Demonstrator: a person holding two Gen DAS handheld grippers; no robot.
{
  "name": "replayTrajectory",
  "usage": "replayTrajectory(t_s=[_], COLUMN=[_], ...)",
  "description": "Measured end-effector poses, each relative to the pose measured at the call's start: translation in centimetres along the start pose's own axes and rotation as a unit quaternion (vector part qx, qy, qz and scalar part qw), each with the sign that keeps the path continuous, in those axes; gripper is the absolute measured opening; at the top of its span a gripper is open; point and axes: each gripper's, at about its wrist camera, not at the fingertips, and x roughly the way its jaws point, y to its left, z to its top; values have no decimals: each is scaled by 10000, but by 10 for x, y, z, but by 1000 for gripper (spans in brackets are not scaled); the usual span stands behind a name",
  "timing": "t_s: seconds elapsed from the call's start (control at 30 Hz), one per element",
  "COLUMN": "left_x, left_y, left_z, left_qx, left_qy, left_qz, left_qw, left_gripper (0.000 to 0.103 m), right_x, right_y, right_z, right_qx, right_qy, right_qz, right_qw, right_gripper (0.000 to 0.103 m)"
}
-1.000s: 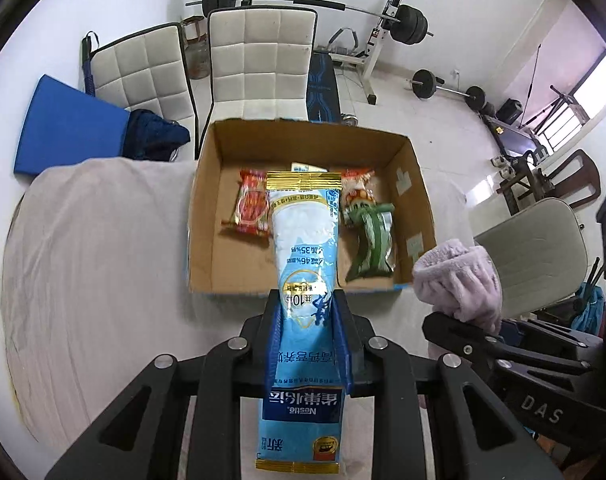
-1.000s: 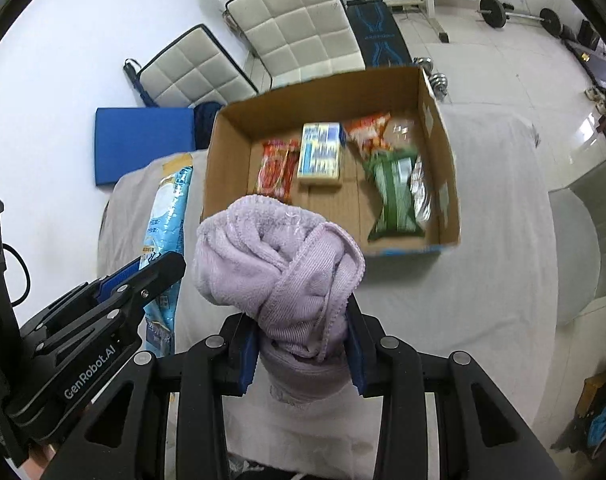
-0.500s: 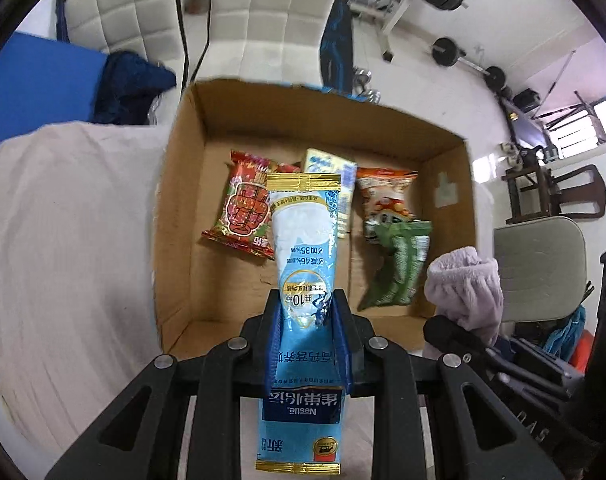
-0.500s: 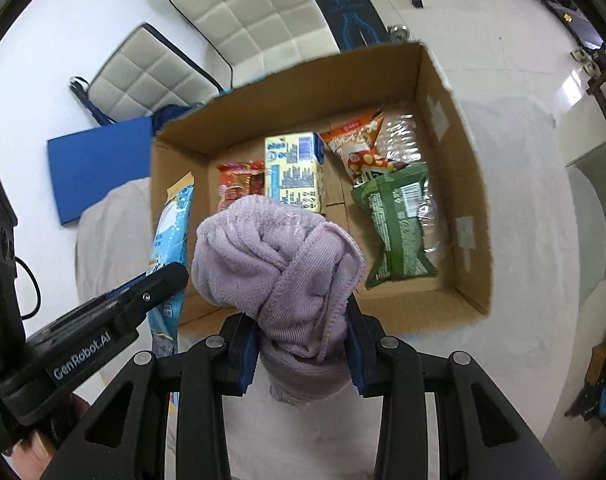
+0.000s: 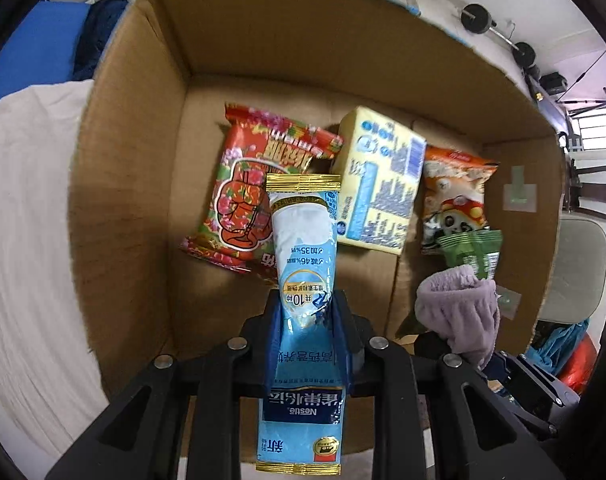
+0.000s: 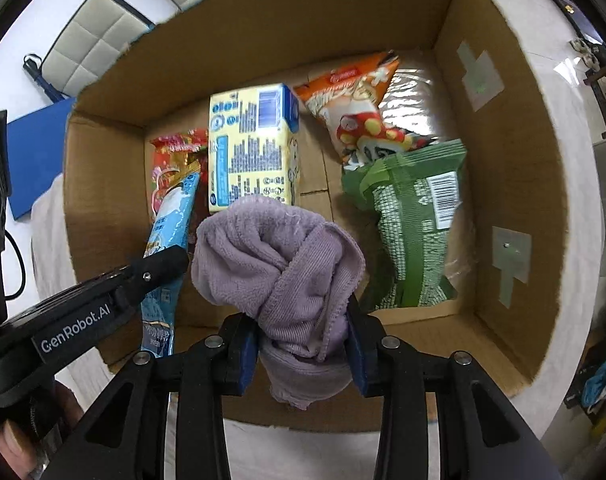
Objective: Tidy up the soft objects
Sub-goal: 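Lower the milk stick and cloth into the box and open both tools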
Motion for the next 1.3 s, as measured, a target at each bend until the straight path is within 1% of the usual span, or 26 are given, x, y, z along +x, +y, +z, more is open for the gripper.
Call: replayTrajectory(t_s=[0.17, 0.3, 0.37, 0.5, 0.53, 0.57, 0.6, 0.67, 0.7, 0.8, 0.83, 0.9, 0.93, 0.97, 1.0, 1.03, 1.07, 1.1, 1.13, 1.17, 1.2, 1.23, 1.3], left_x=[4, -3, -9, -23, -27, -30, -33, -41, -45, -52, -54, -58, -59, -61, -62, -61, -62, -65, -66, -66, -67, -68, -73], left_y=[0, 2, 3, 2, 2, 2, 3, 3, 3, 0, -1, -2, -3, -4, -5, -7, -7, -6, -6, -7, -6, -6, -7], left_z=[-3, -8, -10, -17, -20, -21, -21, -25, -28, -32, -33, -36, -37, -39, -40, -42, -43, -45, -46, -47, -48, -50, -53], left_qx=[5, -28, -15, 79, 100, 113, 126, 172, 200, 240, 248, 274, 283, 297, 302, 302, 301, 292, 277, 269, 260, 257, 256], left_qy=[151, 109, 48, -113, -162, -199, -260, -419, -507, -721, -754, -856, -887, -927, -964, -996, -1030, -1065, -1104, -1125, -1148, -1176, -1283], left_qz=[74, 26, 36, 144, 188, 205, 239, 358, 399, 534, 555, 631, 690, 736, 774, 833, 867, 881, 888, 893, 902, 909, 970], left_qw=[9999, 9999, 10000, 9998, 9996, 9995, 9993, 9983, 9977, 9957, 9953, 9940, 9933, 9925, 9919, 9911, 9904, 9900, 9895, 9893, 9889, 9886, 9866], left_gripper=[25, 26, 31, 38, 41, 44, 46, 59, 62, 70, 77, 83, 89, 91, 91, 94, 100, 101, 101, 101, 101, 101, 101], right_x=[15, 17, 15, 12, 11, 9, 7, 3, 1, -7, -12, -16, -17, -19, -21, -23, -25, -26, -28, -32, -34, -35, -39], right_y=[-3, -7, -9, -8, -8, -8, -7, -7, -7, -10, -13, -15, -13, -15, -16, -16, -17, -18, -18, -20, -20, -20, -19], right_z=[4, 4, 3, 1, 0, -1, -3, -4, -6, -10, -13, -16, -17, -19, -21, -22, -24, -30, -31, -31, -31, -33, -34], right_qx=[13, 28, -3, -80, -113, -138, -174, -250, -291, -392, -413, -465, -484, -499, -502, -517, -547, -579, -608, -637, -654, -676, -723], right_qy=[171, 174, 146, 144, 137, 122, 78, -12, -49, -167, -209, -267, -294, -320, -352, -372, -399, -429, -447, -463, -486, -507, -558], right_qz=[-27, -76, -104, -189, -194, -227, -272, -385, -485, -642, -693, -776, -820, -836, -864, -883, -918, -978, -1012, -1019, -1014, -1024, -1078], right_qw=[9998, 9998, 9998, 9997, 9997, 9996, 9994, 9989, 9984, 9970, 9965, 9955, 9950, 9947, 9944, 9941, 9935, 9926, 9920, 9917, 9915, 9911, 9900], right_gripper=[42, 43, 48, 49, 52, 58, 61, 63, 63, 71, 74, 79, 82, 84, 85, 86, 86, 87, 91, 98, 101, 103, 103])
